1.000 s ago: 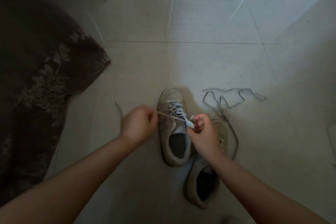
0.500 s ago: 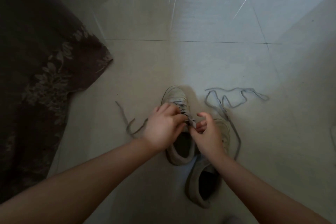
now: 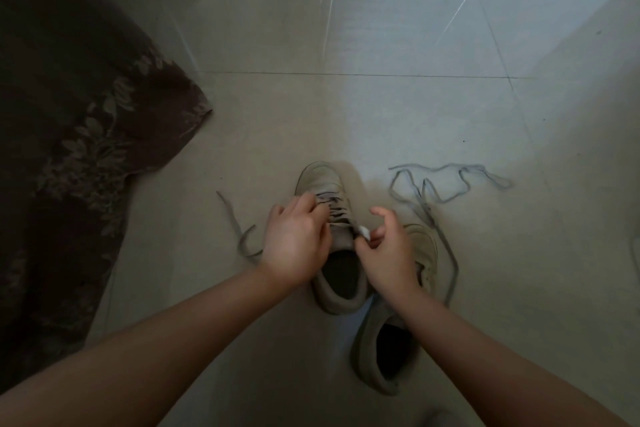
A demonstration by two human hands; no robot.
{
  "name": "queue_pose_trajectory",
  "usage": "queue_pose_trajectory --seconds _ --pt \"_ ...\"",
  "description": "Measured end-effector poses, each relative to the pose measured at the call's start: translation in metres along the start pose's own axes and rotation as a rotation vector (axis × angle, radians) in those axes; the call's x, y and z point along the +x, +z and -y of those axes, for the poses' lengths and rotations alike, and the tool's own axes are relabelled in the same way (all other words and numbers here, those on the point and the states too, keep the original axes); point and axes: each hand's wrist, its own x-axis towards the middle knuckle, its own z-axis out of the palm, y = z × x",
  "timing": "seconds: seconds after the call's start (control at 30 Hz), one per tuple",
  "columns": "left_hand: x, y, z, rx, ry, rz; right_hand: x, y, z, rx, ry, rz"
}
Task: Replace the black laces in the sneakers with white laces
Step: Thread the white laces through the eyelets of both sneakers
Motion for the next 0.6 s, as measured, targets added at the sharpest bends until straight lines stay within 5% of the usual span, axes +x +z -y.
queue_pose_trajectory --seconds 0.4,0.6 --pt "-0.022 0.012 0.005 -0.257 0.115 0.171 0.004 -0.003 -0.006 -0.01 0.013 0.005" --pt "-0.017 0.015 0.031 -0.303 -0.281 0.036 0.006 -0.002 -0.01 -0.003 -0.009 0.085"
